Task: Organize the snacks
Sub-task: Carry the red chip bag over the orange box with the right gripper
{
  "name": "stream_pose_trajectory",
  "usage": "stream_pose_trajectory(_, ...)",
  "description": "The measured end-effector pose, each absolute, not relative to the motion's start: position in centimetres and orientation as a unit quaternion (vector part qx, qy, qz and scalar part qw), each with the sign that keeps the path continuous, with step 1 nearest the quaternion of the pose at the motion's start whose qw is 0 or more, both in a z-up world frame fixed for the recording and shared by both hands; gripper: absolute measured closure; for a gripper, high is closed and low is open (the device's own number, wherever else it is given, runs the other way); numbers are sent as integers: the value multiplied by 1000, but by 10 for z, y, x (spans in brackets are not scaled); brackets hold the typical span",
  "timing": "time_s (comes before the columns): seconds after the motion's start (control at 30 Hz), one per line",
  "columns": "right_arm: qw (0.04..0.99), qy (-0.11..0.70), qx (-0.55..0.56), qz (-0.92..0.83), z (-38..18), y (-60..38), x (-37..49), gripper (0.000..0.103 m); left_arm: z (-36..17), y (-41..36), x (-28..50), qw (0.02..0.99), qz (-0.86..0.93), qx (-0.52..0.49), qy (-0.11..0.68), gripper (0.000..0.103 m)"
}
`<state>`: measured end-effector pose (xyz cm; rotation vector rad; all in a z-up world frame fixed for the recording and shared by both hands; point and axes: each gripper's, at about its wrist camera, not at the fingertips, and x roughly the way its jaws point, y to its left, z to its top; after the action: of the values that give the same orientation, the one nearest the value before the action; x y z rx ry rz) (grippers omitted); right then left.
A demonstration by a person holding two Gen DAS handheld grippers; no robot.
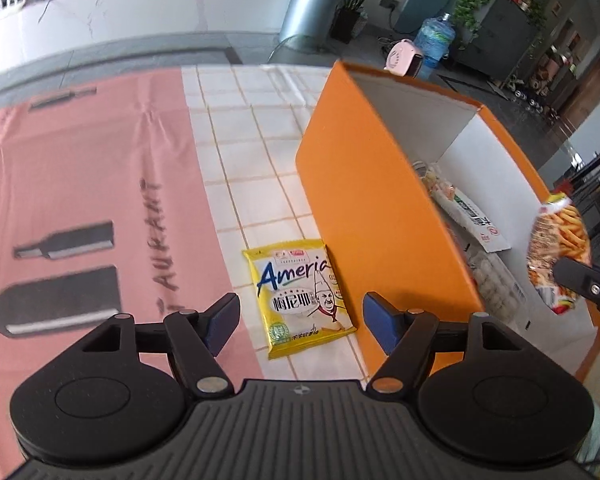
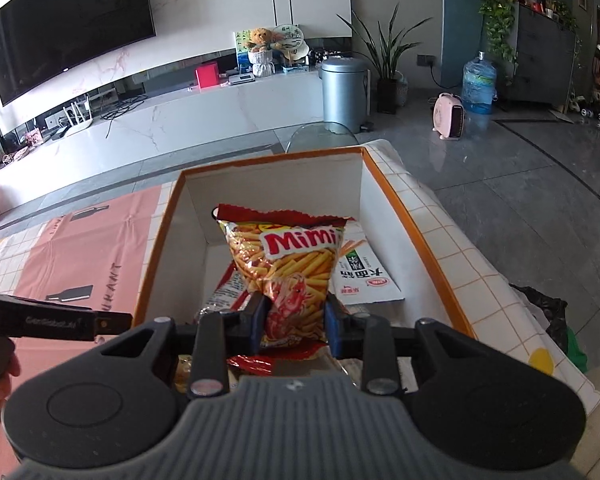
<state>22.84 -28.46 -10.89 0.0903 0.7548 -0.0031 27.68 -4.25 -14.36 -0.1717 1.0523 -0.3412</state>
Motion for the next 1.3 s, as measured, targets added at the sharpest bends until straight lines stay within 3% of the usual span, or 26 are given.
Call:
stream_pose_trajectory(0.13,929,368,39,-4,-113,-286,232,75,-165,-38,282,835,-152,-125,515,29)
stream_pose_trajectory(0.27,927,373,35,-5,-119,-287,237,75,-174,-40,279,836,-152,-124,512,29)
stream_pose_trajectory(0.4,925,378,39,-4,-124,-288,241,74,-172,-50,274,844,-161,-63,508,70)
stream_pose_trajectory(0.63,923,384,39,-5,-129,-287,247,74,-170,-43,269,837,-159,-52,522,94)
stream_pose_trajectory(1.0,919,394,15,-17,-127,-281,249,74,-158,-24,250,812,-164,-47,558,100)
stream_pose_trajectory(1.3,872,487,53,16,-142,-314,290,74,-149,-1,234,789,-168,-5,591,100)
